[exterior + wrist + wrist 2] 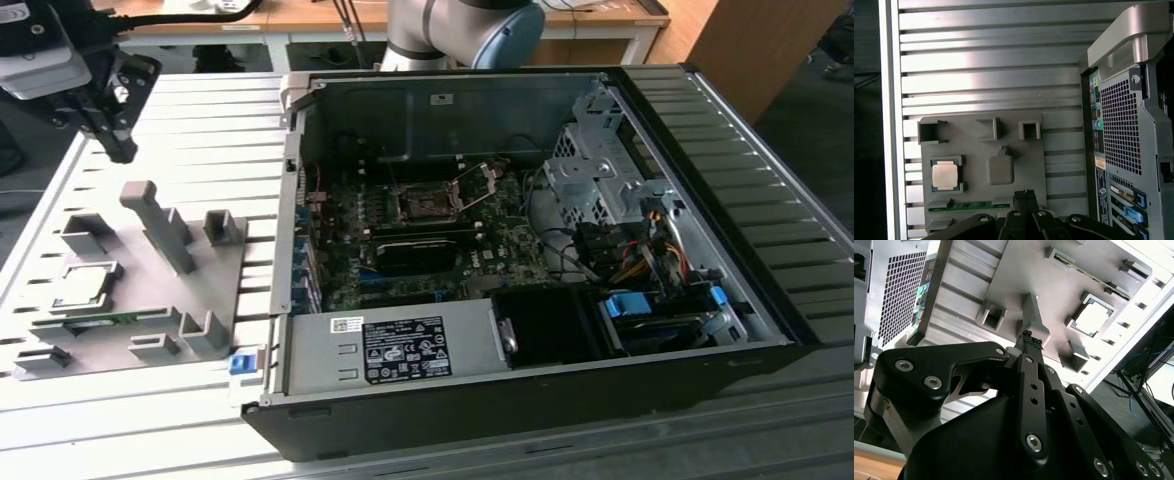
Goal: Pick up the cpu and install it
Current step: 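Reach for the cpu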
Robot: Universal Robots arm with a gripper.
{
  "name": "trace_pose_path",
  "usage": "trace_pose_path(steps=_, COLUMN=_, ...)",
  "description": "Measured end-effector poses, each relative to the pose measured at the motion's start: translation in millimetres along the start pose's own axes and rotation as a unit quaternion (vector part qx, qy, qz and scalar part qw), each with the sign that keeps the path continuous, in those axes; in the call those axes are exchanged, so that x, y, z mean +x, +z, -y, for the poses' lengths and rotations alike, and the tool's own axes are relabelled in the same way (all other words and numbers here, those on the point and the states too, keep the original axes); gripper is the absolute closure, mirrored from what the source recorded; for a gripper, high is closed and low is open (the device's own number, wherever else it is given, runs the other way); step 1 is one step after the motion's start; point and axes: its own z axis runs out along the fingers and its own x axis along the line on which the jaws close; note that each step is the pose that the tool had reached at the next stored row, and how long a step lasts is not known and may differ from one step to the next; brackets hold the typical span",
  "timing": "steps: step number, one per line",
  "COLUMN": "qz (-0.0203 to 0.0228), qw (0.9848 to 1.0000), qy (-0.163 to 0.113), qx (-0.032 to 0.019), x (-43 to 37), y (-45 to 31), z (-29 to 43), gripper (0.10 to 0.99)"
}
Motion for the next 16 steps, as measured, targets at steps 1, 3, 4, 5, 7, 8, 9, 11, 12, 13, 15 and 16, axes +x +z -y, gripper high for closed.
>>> trace_pose_path(steps=1, qz=0.0000, qw=1.0000, qy=0.000, qx=0.0000, x=1.6, y=0.1, z=0.1, gripper=0.980)
trace_pose_path(steps=3, qz=-0.0001, qw=1.0000, qy=0.000, qx=0.0000, x=4.8, y=0.3, z=0.4, gripper=0.980)
trace_pose_path(steps=4, qz=-0.0001, qw=1.0000, qy=0.000, qx=0.0000, x=6.4, y=0.3, z=0.5, gripper=0.980)
trace_pose_path(steps=5, qz=-0.0001, qw=1.0000, qy=0.000, qx=0.0000, x=8.0, y=0.5, z=0.6, gripper=0.980)
trace_pose_path(steps=7, qz=-0.0001, qw=1.0000, qy=0.000, qx=0.0000, x=11.1, y=0.7, z=0.9, gripper=0.980)
trace_pose_path(steps=8, qz=-0.0002, qw=1.0000, qy=0.000, qx=0.0000, x=14.1, y=0.9, z=1.1, gripper=0.980)
trace_pose_path(steps=9, qz=-0.0003, qw=1.0000, qy=0.000, qx=0.0000, x=15.8, y=1.0, z=1.2, gripper=0.980)
trace_pose_path(steps=11, qz=-0.0003, qw=1.0000, qy=0.000, qx=0.0000, x=20.3, y=1.3, z=1.6, gripper=0.980)
trace_pose_path(steps=12, qz=-0.0004, qw=1.0000, qy=0.000, qx=0.0000, x=22.6, y=1.4, z=1.8, gripper=0.980)
trace_pose_path(steps=13, qz=-0.0005, qw=1.0000, qy=0.000, qx=0.0001, x=24.5, y=1.5, z=1.9, gripper=0.980)
trace_pose_path(steps=15, qz=-0.0006, qw=1.0000, qy=0.000, qx=0.0001, x=28.1, y=1.7, z=2.2, gripper=0.980)
trace_pose_path(steps=16, qz=-0.0007, qw=1.0000, qy=0.000, qx=0.0001, x=29.9, y=1.8, z=2.4, gripper=0.980)
